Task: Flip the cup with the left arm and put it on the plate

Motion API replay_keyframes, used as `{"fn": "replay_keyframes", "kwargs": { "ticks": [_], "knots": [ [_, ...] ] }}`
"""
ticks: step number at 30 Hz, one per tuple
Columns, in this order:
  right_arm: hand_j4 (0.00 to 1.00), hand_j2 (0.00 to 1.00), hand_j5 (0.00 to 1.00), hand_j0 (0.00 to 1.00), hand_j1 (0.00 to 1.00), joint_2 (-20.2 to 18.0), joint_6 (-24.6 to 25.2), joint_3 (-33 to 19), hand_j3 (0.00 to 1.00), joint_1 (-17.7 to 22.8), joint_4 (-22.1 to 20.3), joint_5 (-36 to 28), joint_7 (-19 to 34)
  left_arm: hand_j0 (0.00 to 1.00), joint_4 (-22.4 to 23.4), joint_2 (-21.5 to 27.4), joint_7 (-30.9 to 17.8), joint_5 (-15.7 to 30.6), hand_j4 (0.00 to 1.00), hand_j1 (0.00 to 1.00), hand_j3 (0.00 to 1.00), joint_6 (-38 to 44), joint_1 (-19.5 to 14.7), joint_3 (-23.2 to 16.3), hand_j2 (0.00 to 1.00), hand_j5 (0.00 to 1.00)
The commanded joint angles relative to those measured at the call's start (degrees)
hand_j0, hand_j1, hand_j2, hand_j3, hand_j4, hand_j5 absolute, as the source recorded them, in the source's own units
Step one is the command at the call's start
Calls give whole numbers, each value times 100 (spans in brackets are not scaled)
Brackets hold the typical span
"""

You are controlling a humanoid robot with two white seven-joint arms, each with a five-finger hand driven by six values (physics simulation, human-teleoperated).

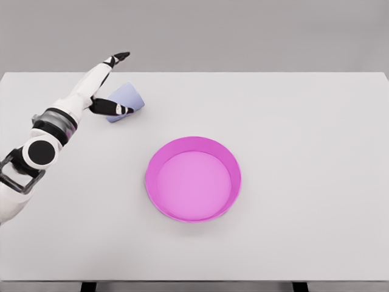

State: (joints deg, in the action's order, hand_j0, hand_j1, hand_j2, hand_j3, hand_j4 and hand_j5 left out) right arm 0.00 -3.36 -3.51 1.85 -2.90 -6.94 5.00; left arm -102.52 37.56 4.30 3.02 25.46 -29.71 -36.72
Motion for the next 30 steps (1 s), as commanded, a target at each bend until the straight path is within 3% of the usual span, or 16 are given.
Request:
{"fn": "replay_keyframes", "kwargs": {
  "ticks": [1,4,9,13,19,23,30],
  "knots": [
    [100,100,100,100,100,0,2,0,100,0,-1,-1,1,100,4,-223,44,-3,100,100,100,485,0,-1,100,100],
    [100,100,100,100,100,0,-6,0,100,0,-1,-1,1,100,-5,-416,484,-3,100,100,100,934,9,-10,100,100],
    [100,100,100,100,100,0,-6,0,100,-9,-1,-1,1,100,56,-443,502,-3,100,100,100,954,-53,-19,100,100],
    [100,100,100,100,100,0,2,0,100,0,-1,-1,1,100,170,-495,502,111,100,100,100,954,-255,-247,100,100],
    [100,100,100,100,100,0,2,0,100,0,-1,-1,1,100,768,-575,502,445,100,100,100,954,-659,-704,100,100],
    [100,100,100,100,100,0,2,0,100,-9,-1,-1,1,100,821,-548,502,445,100,100,100,954,-721,-792,100,100],
    [100,100,100,100,100,0,2,0,100,0,-1,-1,1,100,874,-355,502,445,100,100,100,954,-1142,-1425,100,100]
  ]
}}
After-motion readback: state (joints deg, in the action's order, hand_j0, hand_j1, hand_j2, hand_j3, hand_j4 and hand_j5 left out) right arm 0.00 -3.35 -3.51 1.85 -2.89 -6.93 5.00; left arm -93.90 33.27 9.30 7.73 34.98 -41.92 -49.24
